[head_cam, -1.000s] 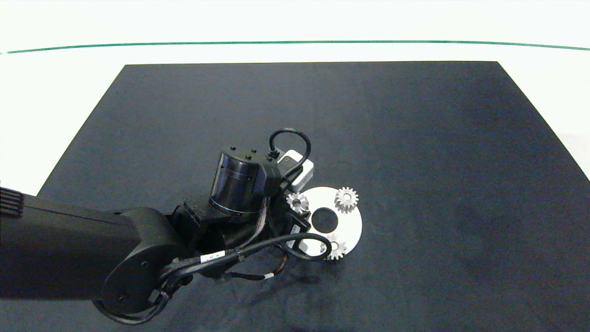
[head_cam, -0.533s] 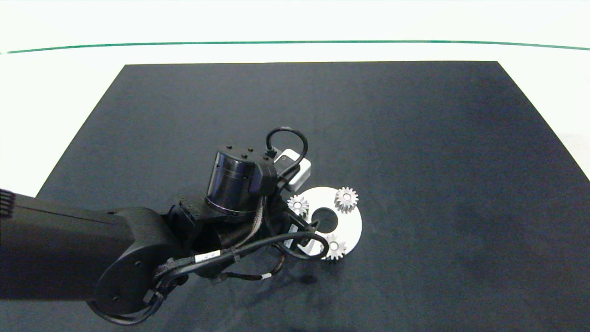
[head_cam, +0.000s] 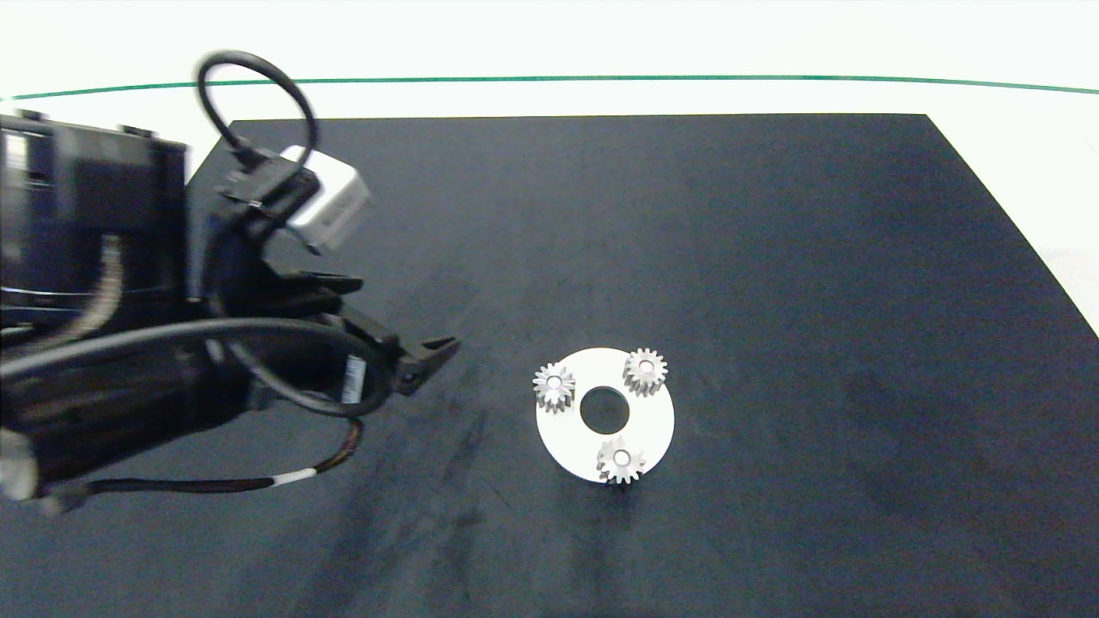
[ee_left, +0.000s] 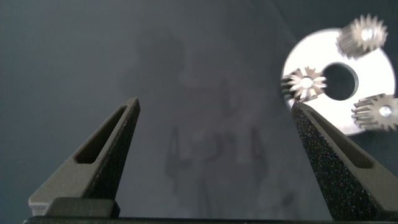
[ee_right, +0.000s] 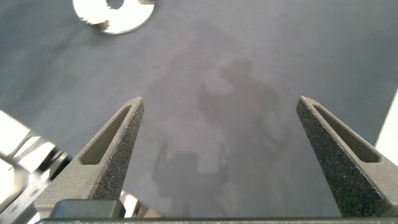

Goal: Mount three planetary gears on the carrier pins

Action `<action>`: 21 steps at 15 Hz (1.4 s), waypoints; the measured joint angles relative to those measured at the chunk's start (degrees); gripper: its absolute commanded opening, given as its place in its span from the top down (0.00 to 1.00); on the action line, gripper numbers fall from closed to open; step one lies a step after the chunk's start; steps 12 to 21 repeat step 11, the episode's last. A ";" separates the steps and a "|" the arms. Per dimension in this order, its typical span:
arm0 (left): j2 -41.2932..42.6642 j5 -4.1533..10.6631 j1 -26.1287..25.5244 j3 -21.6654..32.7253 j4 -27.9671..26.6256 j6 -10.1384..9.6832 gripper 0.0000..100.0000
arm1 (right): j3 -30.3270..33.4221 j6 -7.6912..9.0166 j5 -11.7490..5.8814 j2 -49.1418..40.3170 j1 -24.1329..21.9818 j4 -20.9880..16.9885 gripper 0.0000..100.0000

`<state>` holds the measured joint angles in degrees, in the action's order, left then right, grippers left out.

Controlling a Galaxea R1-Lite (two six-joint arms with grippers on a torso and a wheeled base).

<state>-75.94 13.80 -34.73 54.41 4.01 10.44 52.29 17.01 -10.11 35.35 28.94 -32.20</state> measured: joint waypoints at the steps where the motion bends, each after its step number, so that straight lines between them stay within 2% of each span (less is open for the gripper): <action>1: 4.88 0.04 2.73 -0.63 -2.15 -0.41 0.00 | 0.02 -0.11 -1.16 0.28 -1.33 0.85 0.00; 3: 14.95 0.15 11.39 -1.51 -7.70 -0.99 0.00 | 0.00 -0.26 -1.99 0.26 -6.21 1.80 0.00; 6: 29.66 0.12 21.43 -2.49 -16.46 -1.37 0.00 | -0.48 -0.33 -2.29 -2.32 -16.15 1.96 0.00; 8: 39.72 -0.18 26.30 -3.72 -22.31 -1.51 0.00 | -1.93 -0.28 -2.35 -6.94 -21.67 1.74 0.00; 11: 55.65 -0.74 30.42 -8.37 -27.90 -1.62 0.00 | -8.13 -0.12 -2.21 -18.46 -26.53 1.68 0.00; 21: 55.65 -0.74 30.42 -8.37 -27.90 -1.62 0.00 | -8.13 -0.12 -2.21 -18.46 -26.53 1.68 0.00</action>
